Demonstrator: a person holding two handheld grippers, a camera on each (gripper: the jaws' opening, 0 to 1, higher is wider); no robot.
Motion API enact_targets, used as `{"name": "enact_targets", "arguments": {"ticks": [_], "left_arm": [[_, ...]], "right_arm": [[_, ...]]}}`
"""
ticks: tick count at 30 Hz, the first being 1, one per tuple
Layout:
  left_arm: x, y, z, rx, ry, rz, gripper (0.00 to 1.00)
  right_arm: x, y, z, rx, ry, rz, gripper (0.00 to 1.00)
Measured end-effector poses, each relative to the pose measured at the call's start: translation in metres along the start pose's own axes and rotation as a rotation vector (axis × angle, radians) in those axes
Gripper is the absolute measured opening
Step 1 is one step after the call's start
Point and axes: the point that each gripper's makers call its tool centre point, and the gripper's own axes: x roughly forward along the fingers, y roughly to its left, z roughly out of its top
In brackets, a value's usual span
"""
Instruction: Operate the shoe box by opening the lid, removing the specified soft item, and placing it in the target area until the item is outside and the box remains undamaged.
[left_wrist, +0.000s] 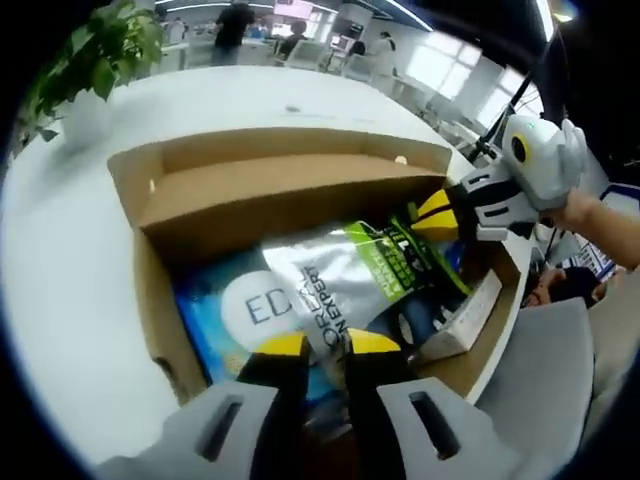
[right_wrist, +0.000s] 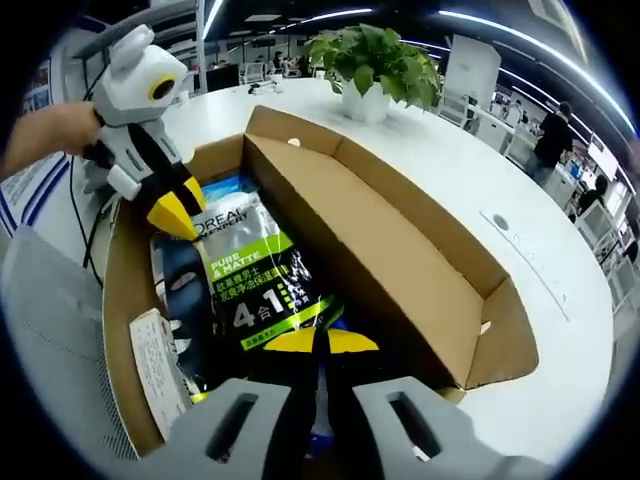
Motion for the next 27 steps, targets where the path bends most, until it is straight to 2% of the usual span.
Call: {"name": "enact_targets", "arguments": {"ticks": [5,10,17,27], "left_arm": [[0.002,-0.003,0.004,-0.05,-0.025,-0.022,0.0],[0.002,-0.004,0.004,-0.036,-0.018,-0.005,0.0],[0.0,-0.002,0.006,-0.062,-0.031,0.012,0.0],[-0.006,-0.003,0.014,-0.026,-0.047,0.025,0.0]], "right_arm": [[-0.002,-0.001,0.002,0.062,-0.021,0.006,0.0],[-0.004,-0.001,0.003,0.093,-0.037,0.008,0.0],[-0.012,0.0,0.007,0.145,-0.067,0.013,0.0],[-0.027,0.001,0.018,0.184,-0.116,0.006,0.0]]}}
